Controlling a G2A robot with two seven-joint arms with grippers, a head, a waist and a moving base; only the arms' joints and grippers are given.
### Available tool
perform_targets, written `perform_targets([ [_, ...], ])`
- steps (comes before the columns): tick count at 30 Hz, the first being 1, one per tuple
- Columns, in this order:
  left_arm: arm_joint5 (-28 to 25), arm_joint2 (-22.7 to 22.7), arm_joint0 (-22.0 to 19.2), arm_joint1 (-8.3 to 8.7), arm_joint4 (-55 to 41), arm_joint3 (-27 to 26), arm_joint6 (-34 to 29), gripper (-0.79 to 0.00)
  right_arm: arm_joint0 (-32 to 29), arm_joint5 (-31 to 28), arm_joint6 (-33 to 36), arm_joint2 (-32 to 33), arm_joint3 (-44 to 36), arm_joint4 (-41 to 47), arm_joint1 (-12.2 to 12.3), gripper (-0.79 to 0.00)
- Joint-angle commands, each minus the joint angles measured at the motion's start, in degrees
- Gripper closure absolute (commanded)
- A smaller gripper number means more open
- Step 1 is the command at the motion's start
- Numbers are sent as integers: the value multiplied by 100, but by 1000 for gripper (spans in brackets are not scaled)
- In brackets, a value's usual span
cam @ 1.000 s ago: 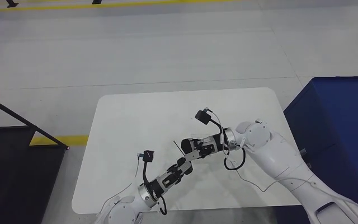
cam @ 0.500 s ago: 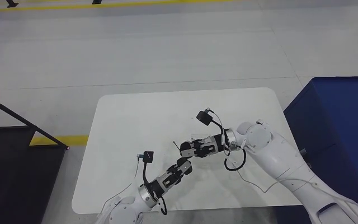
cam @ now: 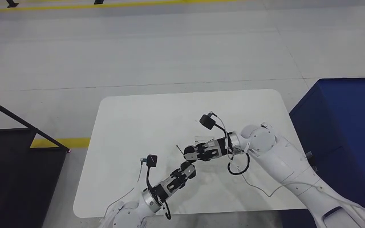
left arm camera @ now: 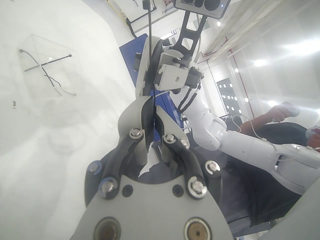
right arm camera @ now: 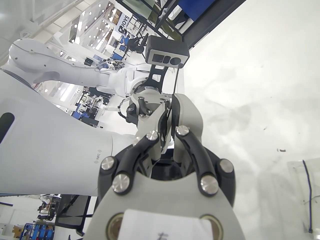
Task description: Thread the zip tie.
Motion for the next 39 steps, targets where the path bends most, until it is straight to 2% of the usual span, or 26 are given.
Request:
perform_targets([
  [1, 2, 2, -1, -2, 3, 2, -2, 0, -7, 1, 1, 6, 0, -5, -1, 0],
  [7, 10, 11, -1, -6, -2, 10, -15, 0, -31, 0, 0, 45, 11, 13, -2, 0],
  [8, 11, 11, 0, -7, -2, 9, -17, -108, -37, -1, -1, 56, 14, 32, -1, 0],
  [9, 12, 10, 1, -7, -2, 8, -18, -160, -39, 2, 2, 69, 17, 47, 1, 0],
  [10, 12, 10, 2, -8, -1, 8, -18, -292, -41, 4, 4, 85, 25, 64, 4, 0],
  [11, 25, 10, 4, -8, 4, 9, -23, -785, -42, 7, 7, 105, 34, 88, 7, 0],
  [16, 28, -84, 68, 3, -126, 90, -5, -785, -52, 127, 126, 257, 160, 495, 27, 0],
  [21, 158, -536, -12, 34, -1535, 403, -353, -785, -48, 453, 453, 300, 137, 664, 66, 0],
  [25, 36, -755, -46, 49, -1961, 186, -490, -785, -21, 759, 760, 163, 105, 677, 65, 0],
  [26, -1, -778, -47, 52, -1912, 109, -488, -754, -11, 839, 839, 94, 111, 650, 53, 0],
  [27, -8, -767, -40, 53, -1826, 46, -511, -622, 15, 876, 876, 51, 132, 662, 38, 0],
  [28, 25, -735, -38, 54, -1710, -12, -545, -437, 40, 896, 896, 15, 188, 681, 21, 0],
  [29, 60, -702, -40, 52, -1580, -60, -546, -348, 75, 915, 915, -24, 237, 667, 2, 0],
  [31, 114, -627, -44, 45, -1308, -109, -492, -219, 129, 915, 915, -90, 298, 665, -38, 0],
  [33, 151, -562, -59, 32, -1060, -108, -362, -185, 166, 922, 923, -144, 322, 654, -67, 0],
  [35, 170, -495, -79, 17, -959, -80, -268, -71, 189, 935, 935, -183, 336, 642, -87, 0],
  [38, 186, -454, -133, 1, -927, -25, -203, 0, 212, 998, 999, -246, 350, 653, -107, 0],
  [39, 188, -450, -143, -3, -892, -15, -169, 0, 218, 1029, 1029, -270, 364, 661, -114, 0],
])
